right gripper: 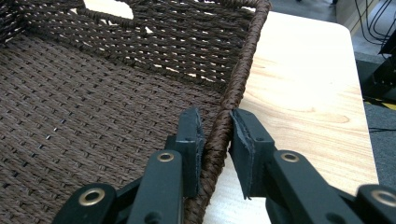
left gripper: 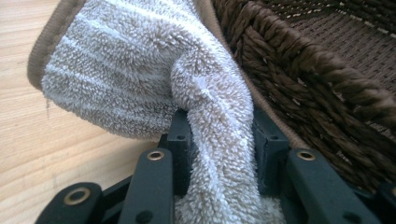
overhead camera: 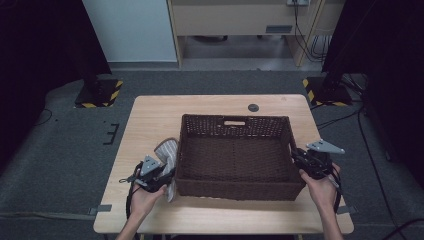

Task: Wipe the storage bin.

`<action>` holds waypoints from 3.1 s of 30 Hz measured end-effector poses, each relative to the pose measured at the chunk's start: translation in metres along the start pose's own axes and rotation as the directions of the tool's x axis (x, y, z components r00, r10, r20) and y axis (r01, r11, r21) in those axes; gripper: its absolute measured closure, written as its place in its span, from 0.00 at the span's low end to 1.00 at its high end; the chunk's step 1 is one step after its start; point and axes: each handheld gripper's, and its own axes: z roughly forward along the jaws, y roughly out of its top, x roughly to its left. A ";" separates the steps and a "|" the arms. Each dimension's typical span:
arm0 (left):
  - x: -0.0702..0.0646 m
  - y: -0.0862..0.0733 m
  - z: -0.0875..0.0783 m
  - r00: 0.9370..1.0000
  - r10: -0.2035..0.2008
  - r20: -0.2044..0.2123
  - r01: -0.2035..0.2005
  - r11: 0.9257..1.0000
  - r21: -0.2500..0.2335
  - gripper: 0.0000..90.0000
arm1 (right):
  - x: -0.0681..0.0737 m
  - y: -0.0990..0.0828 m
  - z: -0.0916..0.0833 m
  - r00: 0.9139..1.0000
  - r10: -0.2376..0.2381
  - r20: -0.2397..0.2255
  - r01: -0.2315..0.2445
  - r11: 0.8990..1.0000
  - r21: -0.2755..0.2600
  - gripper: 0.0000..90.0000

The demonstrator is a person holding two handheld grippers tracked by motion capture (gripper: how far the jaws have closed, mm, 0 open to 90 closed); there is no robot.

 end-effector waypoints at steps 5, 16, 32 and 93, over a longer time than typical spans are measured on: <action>0.000 -0.011 0.004 1.000 -0.013 -0.017 0.014 0.998 0.055 0.71 | 0.000 -0.002 -0.001 1.000 -0.001 0.002 0.001 1.000 -0.012 0.81; 0.007 -0.013 -0.009 1.000 -0.014 -0.020 0.015 0.998 0.054 0.71 | 0.000 -0.002 -0.002 1.000 -0.011 0.005 0.011 1.000 -0.018 0.76; -0.012 0.006 -0.052 0.995 -0.046 0.092 0.061 0.983 -0.175 0.71 | 0.000 -0.003 -0.003 1.000 -0.025 -0.009 0.025 0.999 -0.022 0.76; 0.070 -0.034 -0.037 0.958 -0.032 -0.286 0.067 0.991 0.116 0.62 | -0.003 -0.001 -0.009 1.000 0.014 -0.015 -0.015 0.998 -0.063 0.58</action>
